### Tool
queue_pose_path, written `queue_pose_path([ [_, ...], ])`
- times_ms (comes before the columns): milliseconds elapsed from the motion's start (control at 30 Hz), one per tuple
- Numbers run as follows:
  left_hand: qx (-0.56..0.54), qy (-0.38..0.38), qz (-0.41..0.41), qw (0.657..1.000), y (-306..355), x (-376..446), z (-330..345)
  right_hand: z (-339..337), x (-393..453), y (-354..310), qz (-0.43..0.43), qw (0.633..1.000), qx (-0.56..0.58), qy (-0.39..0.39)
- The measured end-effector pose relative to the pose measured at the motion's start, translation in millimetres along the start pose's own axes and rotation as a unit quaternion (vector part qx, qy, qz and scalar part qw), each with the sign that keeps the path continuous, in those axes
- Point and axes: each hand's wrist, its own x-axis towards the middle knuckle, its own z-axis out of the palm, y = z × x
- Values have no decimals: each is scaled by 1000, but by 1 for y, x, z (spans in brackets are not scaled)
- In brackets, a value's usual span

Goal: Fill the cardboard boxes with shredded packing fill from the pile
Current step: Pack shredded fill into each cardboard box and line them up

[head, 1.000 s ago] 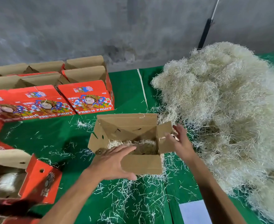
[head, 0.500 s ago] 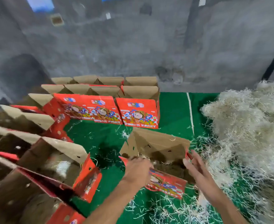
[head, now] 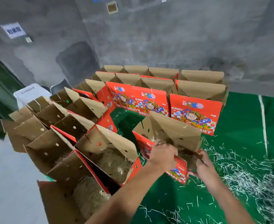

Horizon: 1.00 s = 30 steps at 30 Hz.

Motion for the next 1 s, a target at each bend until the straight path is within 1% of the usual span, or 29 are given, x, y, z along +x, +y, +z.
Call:
queue_pose_path([
  [100,-14,-3,-22,1000,-34,13,-6,44,21,-10,4,999,30,-17],
  [300,-32,-22,-76,996,-102,33,-16,116,58,-38,28,994,49,-92],
  [500,-40,-42,-125,990,-153,39,-30,172,89,-57,47,990,-3,-131],
  [600,-40,-74,-126,988,-171,37,-33,192,96,-63,64,984,5,-168],
  [667,-64,-79,-143,985,-177,35,-32,205,94,-61,55,979,-36,-194],
  [733,-100,-63,-172,978,-182,35,-30,216,86,-61,23,972,-77,-221],
  [800,-95,-37,-188,977,-183,35,-30,222,78,-62,1,964,-83,-251],
  [833,-90,-18,-188,978,-184,34,-29,223,74,-64,6,963,-82,-258],
  [933,-80,36,-183,979,-184,30,-32,221,71,-72,22,969,-95,-229],
  [1000,-108,60,-182,976,-180,28,-35,219,73,-75,-19,978,-97,-181],
])
